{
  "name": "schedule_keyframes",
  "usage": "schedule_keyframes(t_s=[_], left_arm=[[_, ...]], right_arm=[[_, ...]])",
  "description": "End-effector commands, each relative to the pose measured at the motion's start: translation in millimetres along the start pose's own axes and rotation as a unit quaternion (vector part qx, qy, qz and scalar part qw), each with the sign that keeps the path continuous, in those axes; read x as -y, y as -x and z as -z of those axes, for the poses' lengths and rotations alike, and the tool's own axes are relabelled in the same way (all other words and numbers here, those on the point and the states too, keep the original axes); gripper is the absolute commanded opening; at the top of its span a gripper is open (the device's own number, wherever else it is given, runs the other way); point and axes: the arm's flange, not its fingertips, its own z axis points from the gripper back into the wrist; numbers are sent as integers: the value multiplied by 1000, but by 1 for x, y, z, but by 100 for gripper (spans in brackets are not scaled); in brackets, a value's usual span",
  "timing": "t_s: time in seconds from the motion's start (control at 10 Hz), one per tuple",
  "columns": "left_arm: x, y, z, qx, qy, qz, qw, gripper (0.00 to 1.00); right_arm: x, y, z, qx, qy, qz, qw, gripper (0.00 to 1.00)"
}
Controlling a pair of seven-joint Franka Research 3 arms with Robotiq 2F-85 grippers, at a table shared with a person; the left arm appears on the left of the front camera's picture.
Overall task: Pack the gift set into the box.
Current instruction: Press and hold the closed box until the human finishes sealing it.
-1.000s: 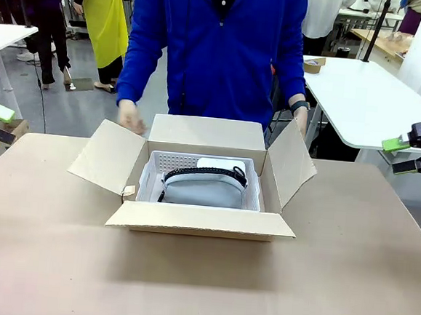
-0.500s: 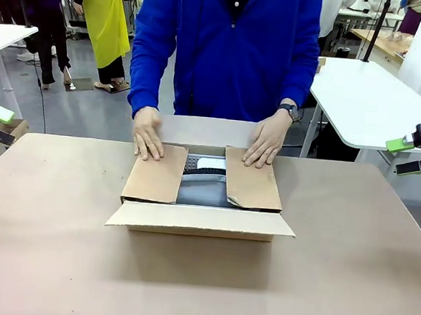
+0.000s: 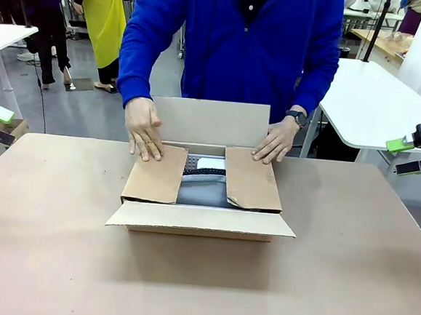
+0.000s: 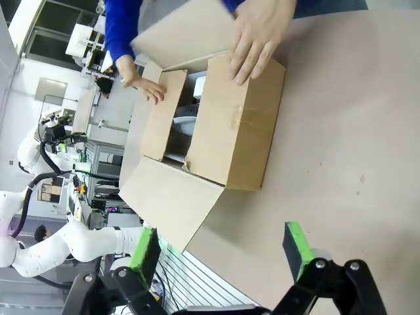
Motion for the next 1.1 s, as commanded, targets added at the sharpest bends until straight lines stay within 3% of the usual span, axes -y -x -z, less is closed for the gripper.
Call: schedule_keyframes(t_s=[0.0, 1.0], left_arm=[[0, 2, 1, 7, 9, 12, 1000, 100], [0, 2, 1, 7, 9, 12, 1000, 100]], right_arm=[[-1, -3, -1, 7, -13, -12, 1000, 100], [-1, -3, -1, 7, -13, -12, 1000, 100]])
